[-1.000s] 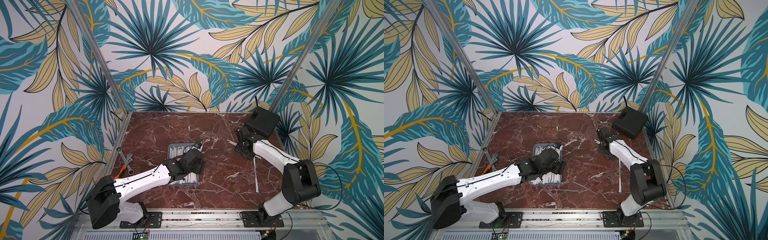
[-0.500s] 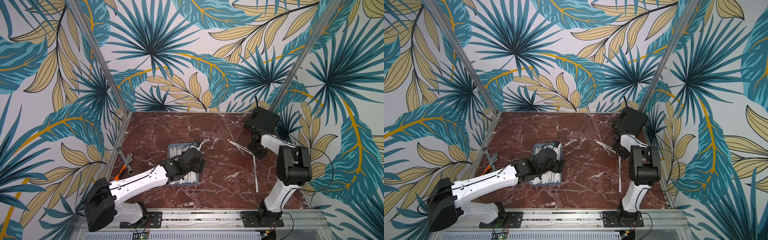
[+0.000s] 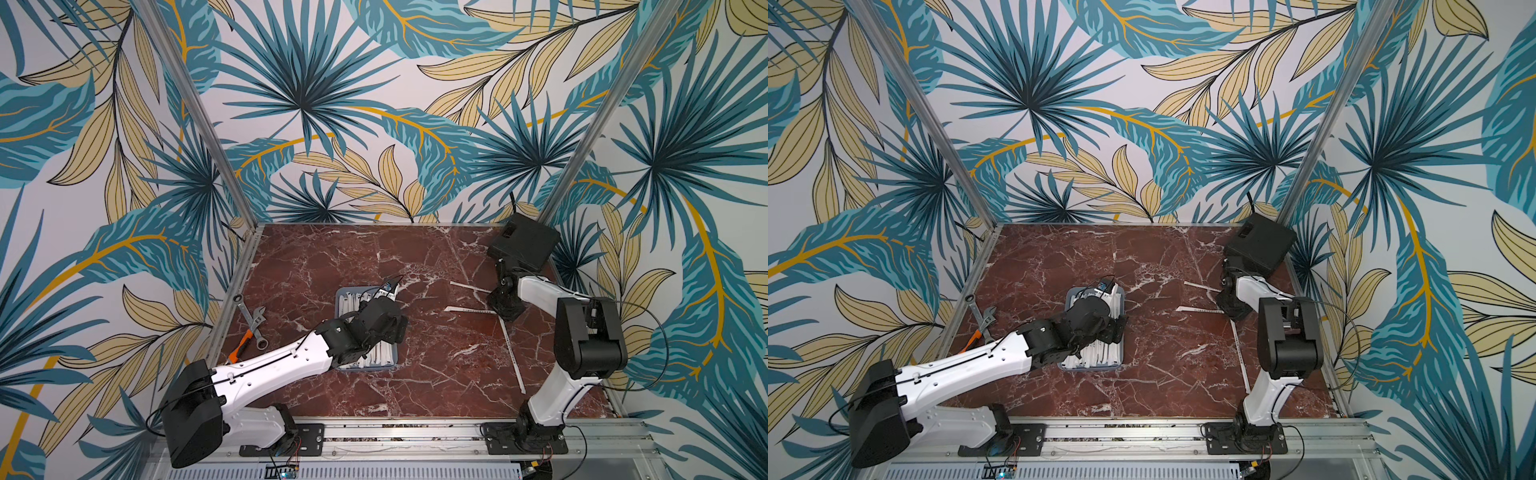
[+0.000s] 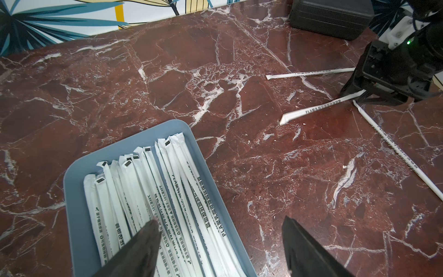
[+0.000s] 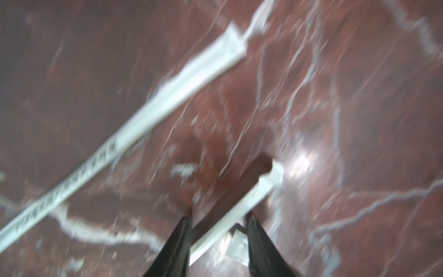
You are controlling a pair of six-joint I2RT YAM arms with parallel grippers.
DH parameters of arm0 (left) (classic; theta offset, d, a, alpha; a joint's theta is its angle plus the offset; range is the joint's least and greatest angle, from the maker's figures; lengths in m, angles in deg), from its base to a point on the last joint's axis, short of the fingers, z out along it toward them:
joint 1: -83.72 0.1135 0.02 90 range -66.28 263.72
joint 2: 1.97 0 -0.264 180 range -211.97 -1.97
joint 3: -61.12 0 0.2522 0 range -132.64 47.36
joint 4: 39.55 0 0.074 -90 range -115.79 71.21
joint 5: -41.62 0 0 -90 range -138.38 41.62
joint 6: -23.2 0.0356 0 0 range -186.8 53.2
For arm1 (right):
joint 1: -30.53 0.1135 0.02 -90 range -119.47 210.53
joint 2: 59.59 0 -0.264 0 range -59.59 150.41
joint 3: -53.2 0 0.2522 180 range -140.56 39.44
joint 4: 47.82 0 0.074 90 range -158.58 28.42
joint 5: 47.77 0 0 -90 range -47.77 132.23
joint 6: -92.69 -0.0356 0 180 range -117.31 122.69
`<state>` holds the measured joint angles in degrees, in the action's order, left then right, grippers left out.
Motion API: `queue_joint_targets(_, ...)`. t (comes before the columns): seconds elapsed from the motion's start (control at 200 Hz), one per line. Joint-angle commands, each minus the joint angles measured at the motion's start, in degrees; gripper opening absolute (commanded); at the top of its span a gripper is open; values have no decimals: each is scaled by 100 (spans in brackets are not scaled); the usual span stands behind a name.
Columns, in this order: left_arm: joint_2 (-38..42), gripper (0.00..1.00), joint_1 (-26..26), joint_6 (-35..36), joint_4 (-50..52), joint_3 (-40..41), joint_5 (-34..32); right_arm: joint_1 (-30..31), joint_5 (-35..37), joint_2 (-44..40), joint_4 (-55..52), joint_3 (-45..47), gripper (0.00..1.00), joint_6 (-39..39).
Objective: Put the straws into the storage box
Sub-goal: Adjust the straw at the center of the board.
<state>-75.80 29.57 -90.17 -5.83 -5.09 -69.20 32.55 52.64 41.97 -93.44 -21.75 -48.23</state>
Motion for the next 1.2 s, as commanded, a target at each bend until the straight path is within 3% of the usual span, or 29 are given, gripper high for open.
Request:
queue_joint_targets(0.0,135,85,37,88,-107,191,-148,710,-163,-136,-193,141,39,-269)
queue_joint_targets(0.13,256,85,87,70,-10,255,-209,1638,-144,-61,-295,-82,38,-440)
queue_joint_targets(0.225,396,85,127,57,72,320,-246,1945,44,-184,-667,-314,40,-247)
queue_joint_targets(0.391,578,85,227,10,40,471,-267,1894,686,-776,-1109,-109,53,249)
queue_joint_targets(0.771,404,85,293,-4,355,205,-46,1283,635,-17,-761,-403,53,170)
queue_joint_targets(0.962,732,85,314,-101,69,571,-212,1119,482,361,-538,-394,45,149)
queue_joint_targets(1.197,842,85,416,-79,209,572,-256,1143,280,227,-373,-216,19,130)
